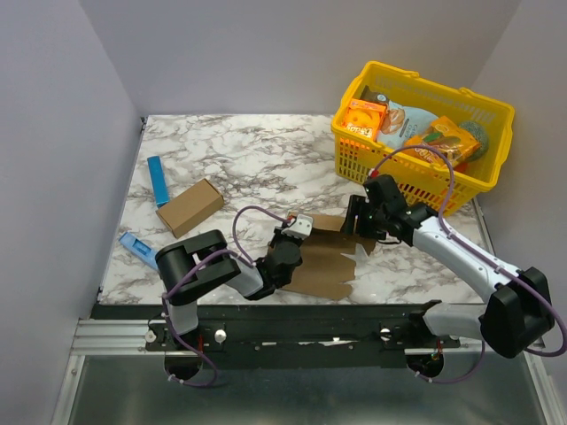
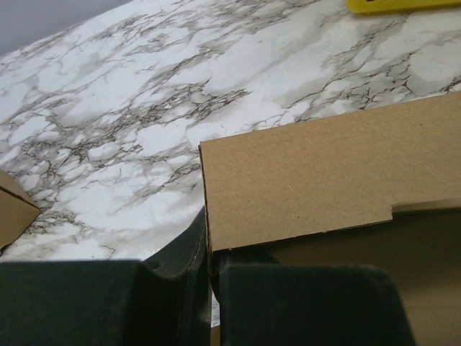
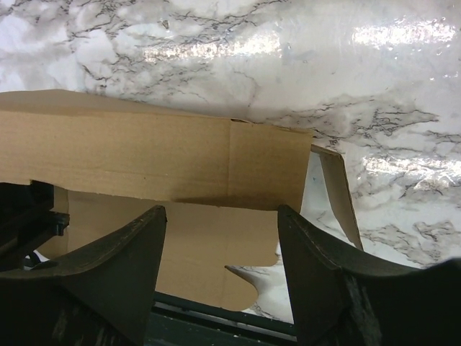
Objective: Fold the paper box
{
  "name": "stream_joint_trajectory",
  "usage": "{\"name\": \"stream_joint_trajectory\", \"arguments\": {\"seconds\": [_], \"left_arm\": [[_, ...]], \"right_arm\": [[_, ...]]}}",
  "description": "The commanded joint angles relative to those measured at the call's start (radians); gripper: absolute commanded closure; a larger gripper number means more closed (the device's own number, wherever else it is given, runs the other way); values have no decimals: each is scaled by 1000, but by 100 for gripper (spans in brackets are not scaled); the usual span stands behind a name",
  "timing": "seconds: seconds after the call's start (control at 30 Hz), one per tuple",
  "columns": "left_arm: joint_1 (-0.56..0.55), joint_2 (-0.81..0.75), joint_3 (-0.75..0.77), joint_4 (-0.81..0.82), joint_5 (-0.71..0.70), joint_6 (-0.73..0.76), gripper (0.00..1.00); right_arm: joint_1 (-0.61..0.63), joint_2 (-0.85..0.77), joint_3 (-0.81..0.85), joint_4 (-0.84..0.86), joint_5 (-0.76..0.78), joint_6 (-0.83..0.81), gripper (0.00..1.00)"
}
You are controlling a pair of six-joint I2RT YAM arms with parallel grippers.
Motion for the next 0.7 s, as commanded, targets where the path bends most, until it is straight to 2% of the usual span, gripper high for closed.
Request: {"name": "stream_joint_trajectory", "arguments": {"seconds": [0.0, 0.27, 0.47, 0.67], "left_arm": [[-9, 26, -8, -43, -61, 67, 100], [-19, 34, -17, -24, -69, 73, 100], [-20, 43, -12, -30, -86, 80, 100], [-23, 43, -8, -40, -84, 73, 100]], "right_arm": [[-12, 17, -29, 50, 1, 15, 29], [-23, 18, -17, 90, 24, -20, 25], [-23, -11, 76, -30, -14, -82, 20], [-23, -23, 135, -116, 29, -117, 17]]}}
